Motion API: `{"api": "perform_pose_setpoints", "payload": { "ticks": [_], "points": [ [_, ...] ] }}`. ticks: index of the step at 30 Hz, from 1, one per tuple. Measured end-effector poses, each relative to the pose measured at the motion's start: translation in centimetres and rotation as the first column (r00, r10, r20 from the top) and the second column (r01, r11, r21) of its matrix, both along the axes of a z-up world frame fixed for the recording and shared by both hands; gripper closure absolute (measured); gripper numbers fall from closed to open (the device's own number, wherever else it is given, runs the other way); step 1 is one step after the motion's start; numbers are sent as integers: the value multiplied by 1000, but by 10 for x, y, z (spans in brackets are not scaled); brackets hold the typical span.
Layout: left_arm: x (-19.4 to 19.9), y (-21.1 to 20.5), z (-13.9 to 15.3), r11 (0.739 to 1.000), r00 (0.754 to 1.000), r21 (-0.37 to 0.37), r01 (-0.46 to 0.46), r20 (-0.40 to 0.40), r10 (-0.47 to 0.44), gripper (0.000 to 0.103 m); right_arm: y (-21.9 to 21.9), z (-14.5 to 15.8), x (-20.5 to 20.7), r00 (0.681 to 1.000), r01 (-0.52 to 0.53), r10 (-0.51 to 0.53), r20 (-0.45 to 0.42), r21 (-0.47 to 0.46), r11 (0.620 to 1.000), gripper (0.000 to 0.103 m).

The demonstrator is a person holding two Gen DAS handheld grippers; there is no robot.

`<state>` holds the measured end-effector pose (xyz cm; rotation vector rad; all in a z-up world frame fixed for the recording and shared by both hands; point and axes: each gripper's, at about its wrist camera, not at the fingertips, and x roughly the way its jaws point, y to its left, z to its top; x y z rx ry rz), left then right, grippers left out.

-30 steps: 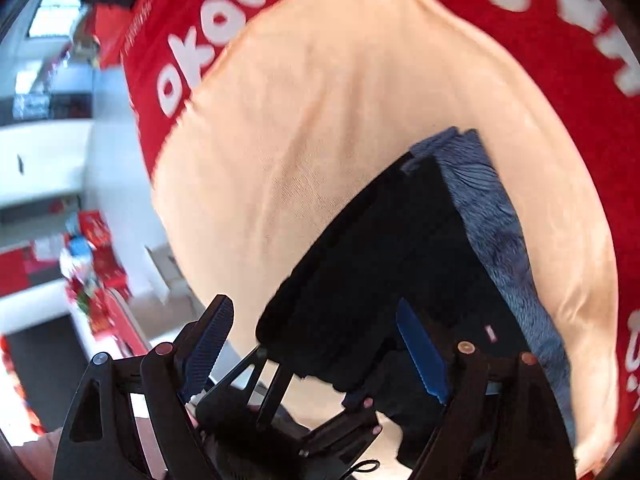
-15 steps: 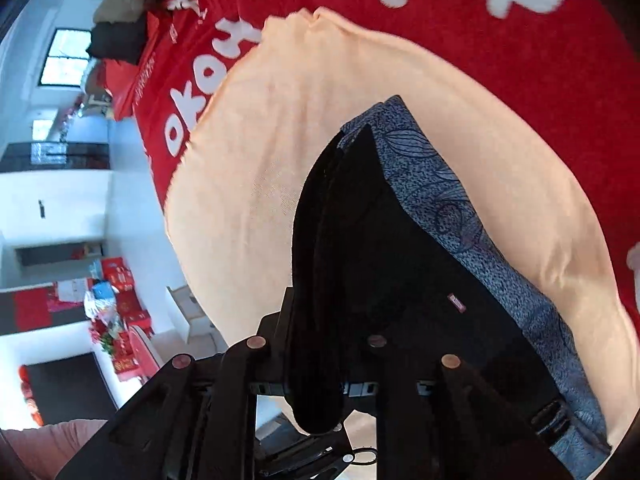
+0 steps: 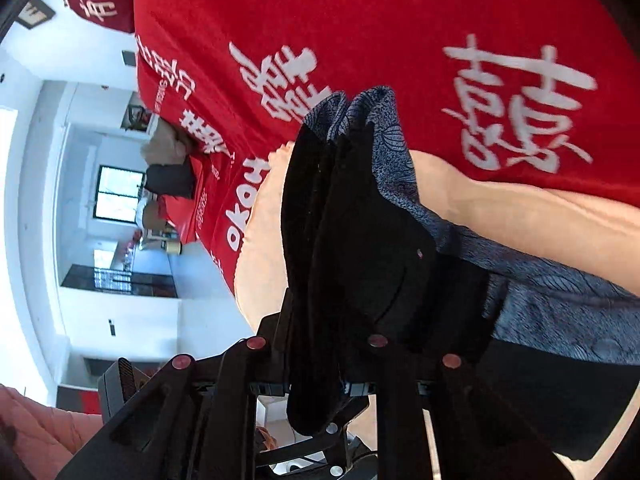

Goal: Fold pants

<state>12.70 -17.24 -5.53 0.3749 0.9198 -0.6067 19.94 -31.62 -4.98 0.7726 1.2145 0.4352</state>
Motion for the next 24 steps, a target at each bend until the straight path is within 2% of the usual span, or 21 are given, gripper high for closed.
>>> {"api": "perform_pose_setpoints", "payload": {
  "ticks": [5,11,14,18,21,24],
  "points": [
    [-35,-72,-2,992,992,15,124,-25,-124,65,-77,-19,-65,987,161,-161,-6,55,985,83],
    [-81,-142,-38,964,968,92,249,-70,-243,65,-145,-69,-137,950,311,-305,-69,112,944,84],
    [-100,-167,-60,945,953,137,299,-86,-289,65,-165,-98,-156,934,353,-341,-107,118,928,83],
    [-115,-186,-92,926,946,199,320,-125,-300,65,-172,-130,-168,923,374,-358,-139,105,922,83],
    [-123,-189,-100,912,941,234,338,-113,-320,64,-176,-146,-177,911,401,-380,-158,132,907,83],
    [-126,-187,-101,906,937,241,348,-124,-327,57,-176,-148,-179,911,401,-382,-155,118,909,81]
  ]
}}
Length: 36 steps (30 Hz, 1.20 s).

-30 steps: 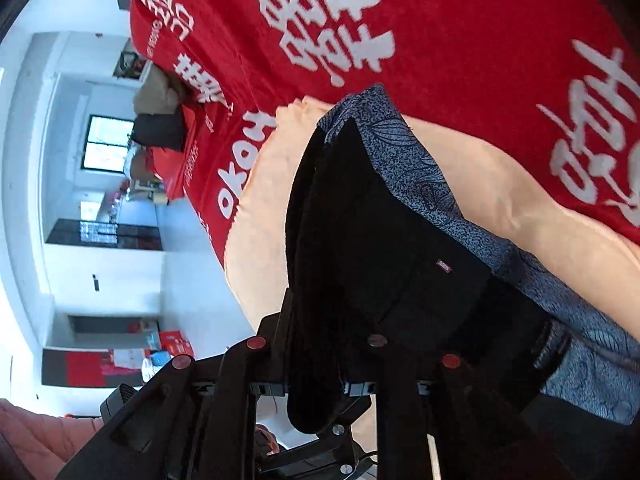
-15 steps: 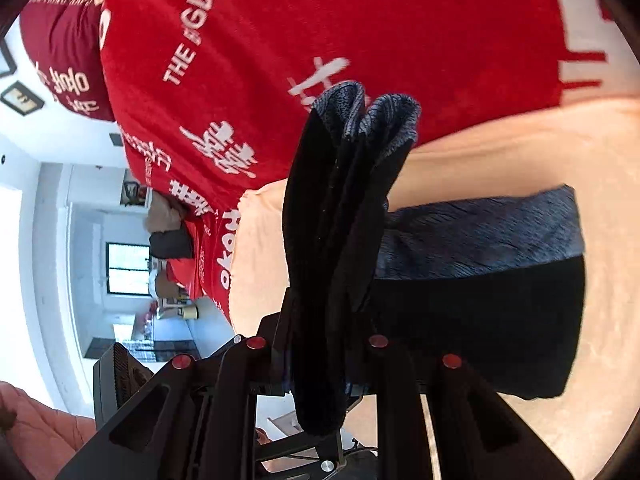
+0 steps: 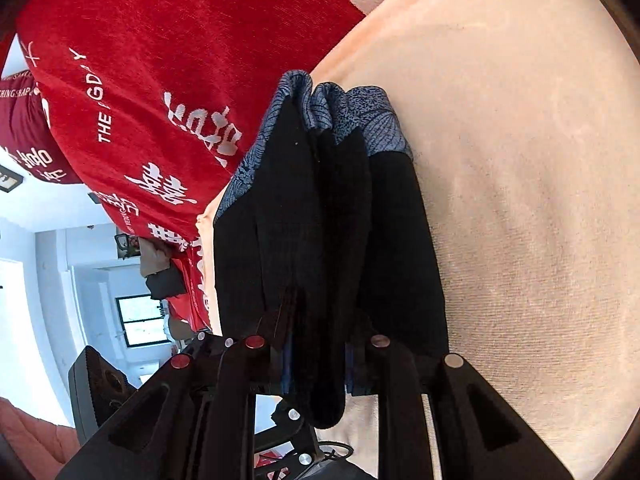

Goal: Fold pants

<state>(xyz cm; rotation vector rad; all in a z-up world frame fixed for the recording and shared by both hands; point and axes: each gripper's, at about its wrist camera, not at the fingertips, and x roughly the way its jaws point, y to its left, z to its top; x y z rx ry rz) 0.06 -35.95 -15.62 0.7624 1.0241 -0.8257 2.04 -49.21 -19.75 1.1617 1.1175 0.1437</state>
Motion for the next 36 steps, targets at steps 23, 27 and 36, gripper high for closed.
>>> {"api": "perform_pose_setpoints", "payload": {
  "ticks": [23,27,36],
  "points": [
    [104,142,22,892,850,58,-449,-280,446,18,47,46,-19,962,-118,-46,-269,-561,820,34],
    [118,158,15,882,831,69,-466,-310,463,18,58,45,-29,944,-123,-94,-317,-600,791,29],
    [129,179,20,895,835,60,-441,-340,434,18,87,54,-49,908,-123,-159,-387,-611,782,25]
  ]
}}
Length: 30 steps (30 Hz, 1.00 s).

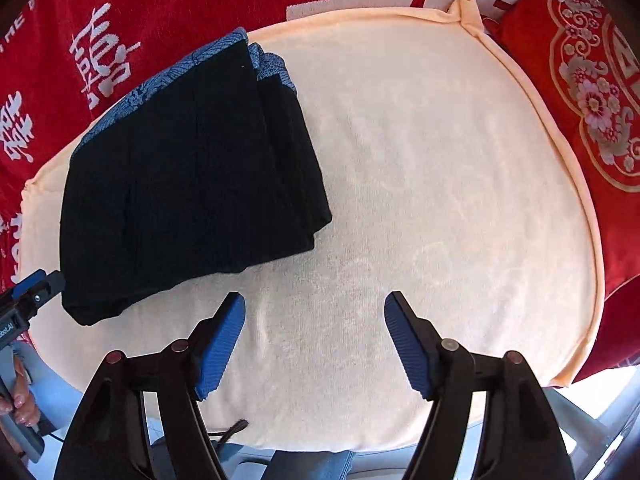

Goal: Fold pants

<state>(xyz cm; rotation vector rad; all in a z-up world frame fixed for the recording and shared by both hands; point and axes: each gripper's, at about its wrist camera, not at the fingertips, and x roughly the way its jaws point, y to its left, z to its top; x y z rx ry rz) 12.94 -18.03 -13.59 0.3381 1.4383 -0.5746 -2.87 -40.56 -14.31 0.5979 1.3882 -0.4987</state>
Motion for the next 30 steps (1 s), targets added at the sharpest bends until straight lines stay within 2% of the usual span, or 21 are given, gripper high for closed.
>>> {"api": "perform_pose_setpoints", "payload": {
  "ticks": [10,14,21,26,30],
  "points": [
    [5,1,-9,1000,1000,-4,26,-14,-26,18,18,0,-4,992,58,-78,98,192,980,19],
    [8,-3,-12,1000,1000,-3,12,-20,-12,18,14,-2,-5,994,49,-69,90,207,977,19],
    [26,-12,-8,999,999,18,-36,1,35,18,-14,15,9,994,-12,-10,113,189,982,19],
    [42,-20,-16,996,995,29,-87,-37,88,18,-43,6,20,993,-5,-20,114,219,976,18],
    [51,-30,-24,996,994,21,-87,-66,88,18,-60,-6,35,994,-21,-5,109,237,971,18]
  ]
}}
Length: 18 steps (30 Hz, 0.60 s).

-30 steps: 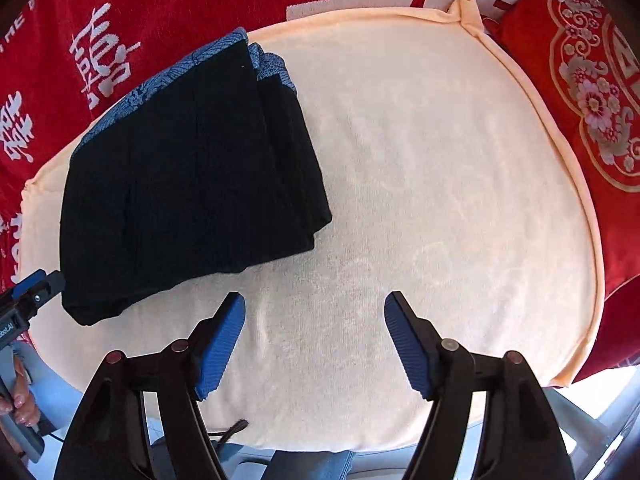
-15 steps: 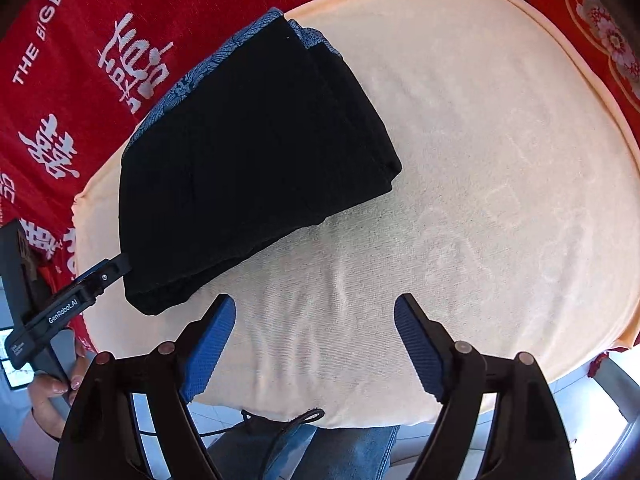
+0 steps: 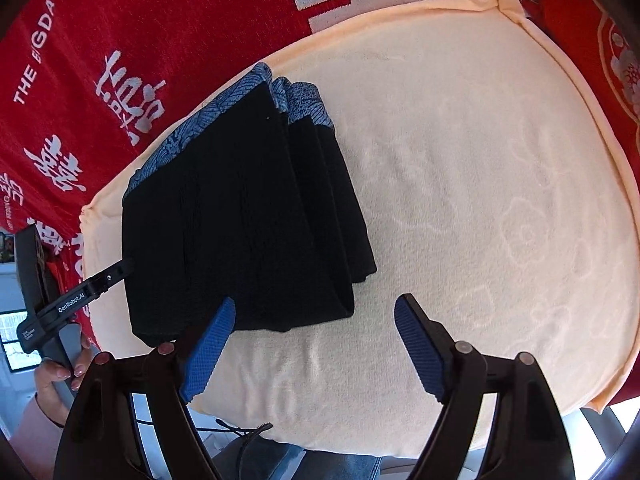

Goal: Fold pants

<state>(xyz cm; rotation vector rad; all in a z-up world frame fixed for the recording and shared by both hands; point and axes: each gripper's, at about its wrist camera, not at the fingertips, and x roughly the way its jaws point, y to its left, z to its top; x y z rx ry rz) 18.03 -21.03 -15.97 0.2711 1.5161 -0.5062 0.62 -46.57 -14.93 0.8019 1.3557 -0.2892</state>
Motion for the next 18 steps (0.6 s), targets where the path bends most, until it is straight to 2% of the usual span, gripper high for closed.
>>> {"api": "perform_pose_setpoints", "payload": {
  "ticks": [7,13,18],
  "points": [
    [22,2,-11,995,996,-70,-78,-58,74,18,-33,-26,28,999,-35,33,31,93,995,18],
    [32,1,-29,985,982,-170,-3,-187,-29,18,-56,-53,49,989,-101,64,136,285,953,16],
    [37,-4,-45,967,968,-256,3,-242,-67,18,-54,-75,63,967,-198,117,228,376,905,16]
  ]
}}
